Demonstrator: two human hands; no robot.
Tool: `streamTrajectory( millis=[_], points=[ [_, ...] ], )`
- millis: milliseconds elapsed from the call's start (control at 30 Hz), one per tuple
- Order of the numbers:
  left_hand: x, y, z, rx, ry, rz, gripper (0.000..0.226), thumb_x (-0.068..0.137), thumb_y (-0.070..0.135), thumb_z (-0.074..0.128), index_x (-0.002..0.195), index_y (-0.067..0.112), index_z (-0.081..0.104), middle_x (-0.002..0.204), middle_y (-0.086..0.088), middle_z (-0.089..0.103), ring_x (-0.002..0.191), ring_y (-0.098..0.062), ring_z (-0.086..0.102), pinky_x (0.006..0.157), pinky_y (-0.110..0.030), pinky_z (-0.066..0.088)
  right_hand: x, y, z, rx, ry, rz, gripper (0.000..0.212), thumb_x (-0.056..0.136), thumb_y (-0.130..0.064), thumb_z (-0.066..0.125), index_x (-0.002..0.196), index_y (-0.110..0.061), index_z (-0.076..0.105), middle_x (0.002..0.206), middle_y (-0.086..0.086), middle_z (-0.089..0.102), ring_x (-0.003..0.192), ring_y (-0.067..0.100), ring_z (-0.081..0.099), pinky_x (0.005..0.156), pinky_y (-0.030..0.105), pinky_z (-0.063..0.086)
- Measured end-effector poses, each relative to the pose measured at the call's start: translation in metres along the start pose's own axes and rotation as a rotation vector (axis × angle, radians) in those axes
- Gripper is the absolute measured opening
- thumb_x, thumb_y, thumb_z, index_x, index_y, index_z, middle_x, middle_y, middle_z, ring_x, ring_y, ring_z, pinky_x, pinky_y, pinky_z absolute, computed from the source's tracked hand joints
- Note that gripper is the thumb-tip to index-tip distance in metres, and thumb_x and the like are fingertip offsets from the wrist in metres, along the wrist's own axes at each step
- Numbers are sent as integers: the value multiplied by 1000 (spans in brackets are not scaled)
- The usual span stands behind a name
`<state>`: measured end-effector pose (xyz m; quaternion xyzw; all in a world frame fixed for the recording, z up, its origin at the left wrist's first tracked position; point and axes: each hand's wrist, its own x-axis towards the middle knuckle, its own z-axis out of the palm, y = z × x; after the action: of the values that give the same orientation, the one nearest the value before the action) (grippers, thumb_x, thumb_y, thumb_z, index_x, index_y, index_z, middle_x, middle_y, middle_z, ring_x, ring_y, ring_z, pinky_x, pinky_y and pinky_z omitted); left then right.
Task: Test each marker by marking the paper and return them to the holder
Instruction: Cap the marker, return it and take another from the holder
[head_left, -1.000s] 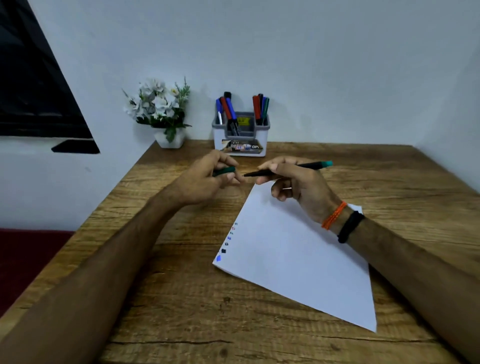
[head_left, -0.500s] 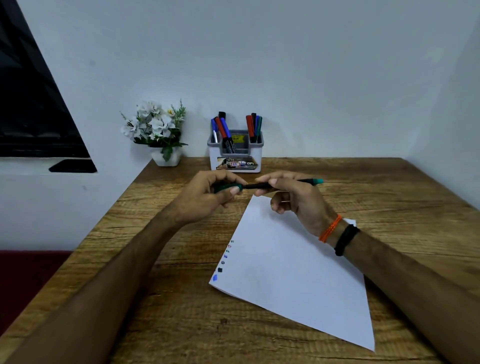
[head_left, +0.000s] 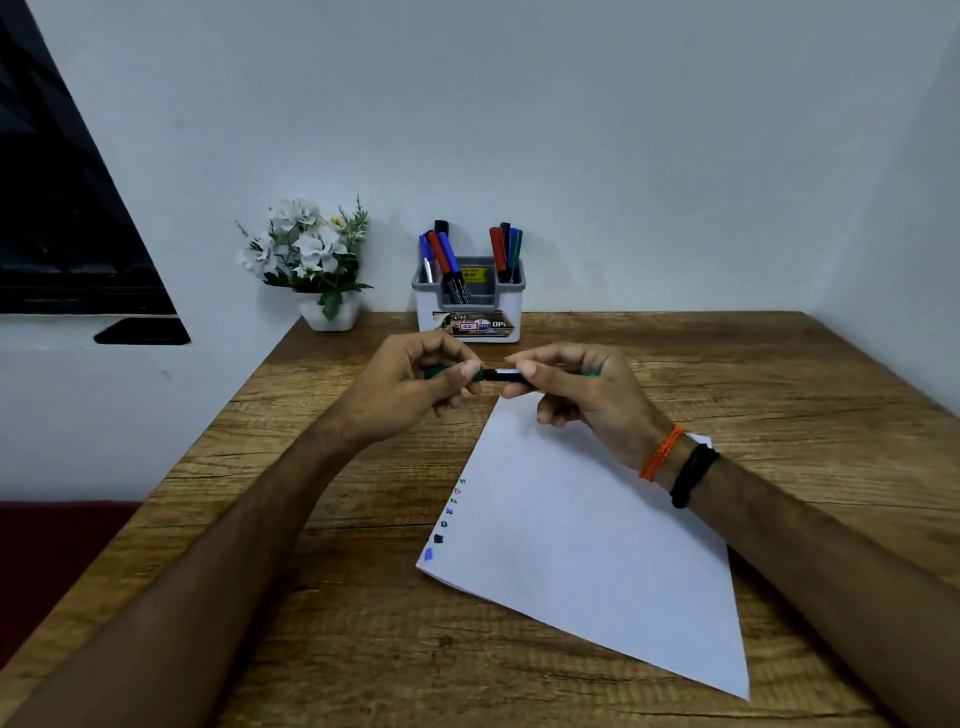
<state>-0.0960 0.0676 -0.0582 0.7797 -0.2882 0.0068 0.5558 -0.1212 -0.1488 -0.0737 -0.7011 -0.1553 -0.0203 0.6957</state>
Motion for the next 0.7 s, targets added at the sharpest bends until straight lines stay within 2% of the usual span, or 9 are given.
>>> streamTrajectory(
  millis=[67,167,333,700],
  points=[
    [0,1,-1,1,8,7,21,92,16,57,98,-2,64,76,-9,67,56,-11,55,49,-19,45,1,3,-1,-82,4,-51,25,82,-27,71,95,-5,73,79,9,75,44,10,52,44,20,41],
    [-1,2,3,-2,6,5,36,92,27,52,94,-7,60,66,-6,59,49,-8,47,45,-17,38,1,6,0,-293,9,-182,20,88,-21,70,85,-1,72,60,-5,61,47,4,42,47,16,35],
    [0,1,12,-53,-9,9,40,94,31,46,93,-8,55,57,-3,49,45,-11,40,43,-22,32,1,7,3,-475,7,-359,23,87,-28,72,75,-8,68,58,0,57,49,3,41,49,17,33],
    [0,-7,23,-139,-14,-1,30,91,33,47,79,7,46,54,4,47,44,-9,35,43,-22,28,1,12,1,-542,57,-418,28,84,-29,72,69,-7,61,57,3,57,49,7,43,47,22,34]
  ],
)
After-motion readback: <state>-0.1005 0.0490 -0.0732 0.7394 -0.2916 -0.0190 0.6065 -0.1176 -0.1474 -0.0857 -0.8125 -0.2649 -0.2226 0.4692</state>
